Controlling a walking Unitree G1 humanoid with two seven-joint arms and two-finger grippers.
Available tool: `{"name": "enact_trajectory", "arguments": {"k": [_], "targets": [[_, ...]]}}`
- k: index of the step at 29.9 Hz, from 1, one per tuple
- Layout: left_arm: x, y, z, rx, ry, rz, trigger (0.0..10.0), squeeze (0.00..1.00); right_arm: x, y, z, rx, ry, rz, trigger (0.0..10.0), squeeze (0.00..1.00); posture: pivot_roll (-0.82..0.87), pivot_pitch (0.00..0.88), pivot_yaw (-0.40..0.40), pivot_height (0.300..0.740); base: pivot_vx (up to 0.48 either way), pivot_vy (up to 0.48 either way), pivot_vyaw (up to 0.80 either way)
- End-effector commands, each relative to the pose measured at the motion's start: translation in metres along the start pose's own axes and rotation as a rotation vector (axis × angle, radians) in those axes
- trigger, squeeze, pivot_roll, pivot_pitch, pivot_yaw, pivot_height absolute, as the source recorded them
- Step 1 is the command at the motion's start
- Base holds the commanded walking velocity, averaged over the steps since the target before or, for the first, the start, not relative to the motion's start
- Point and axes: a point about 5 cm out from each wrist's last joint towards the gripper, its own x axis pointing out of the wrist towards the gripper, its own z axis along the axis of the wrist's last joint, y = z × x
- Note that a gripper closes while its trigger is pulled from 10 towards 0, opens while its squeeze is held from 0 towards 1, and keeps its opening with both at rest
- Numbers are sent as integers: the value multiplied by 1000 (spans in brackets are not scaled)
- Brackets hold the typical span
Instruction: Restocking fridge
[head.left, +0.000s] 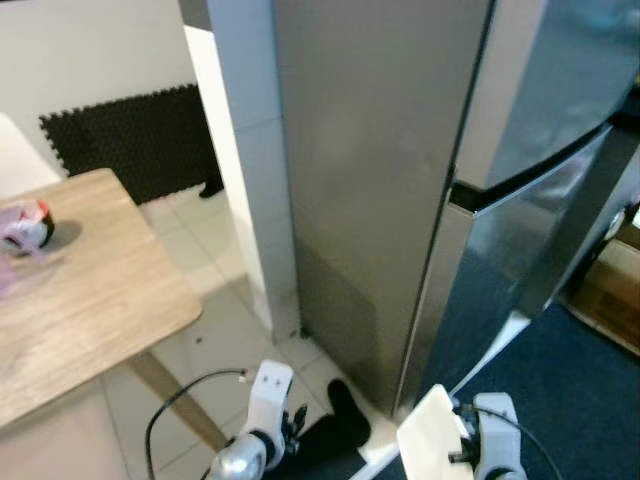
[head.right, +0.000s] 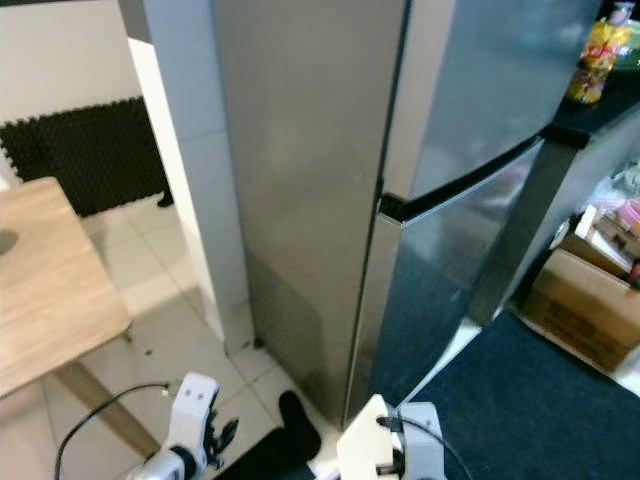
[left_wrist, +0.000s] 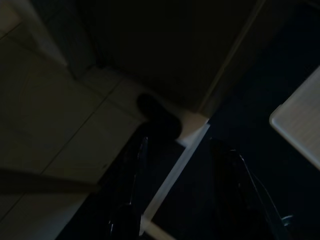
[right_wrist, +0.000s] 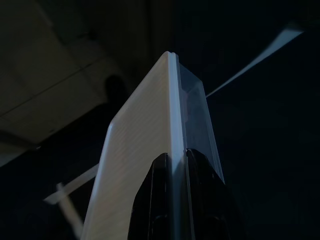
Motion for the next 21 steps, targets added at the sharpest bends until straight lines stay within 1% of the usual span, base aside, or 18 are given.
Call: {"name": "enact_trajectory", "arguments": {"k": [1, 13, 21], "targets": [[-3, 2, -7, -22, 24, 17, 10000, 0, 2, 1, 8, -8, -31, -3, 10000, 0, -45, 15, -1, 740, 0, -315, 0], [-3, 5, -6, -38, 22, 37, 10000, 0, 1, -13, 14, 14, -63, -78, 10000, 0, -50, 19, -3, 740, 0, -317, 0], [-3, 9, -5, -38, 21, 46, 10000, 0, -1, -21, 17, 52, -87, -129, 10000, 0, -53, 16, 1, 740, 0, -315, 0]]}}
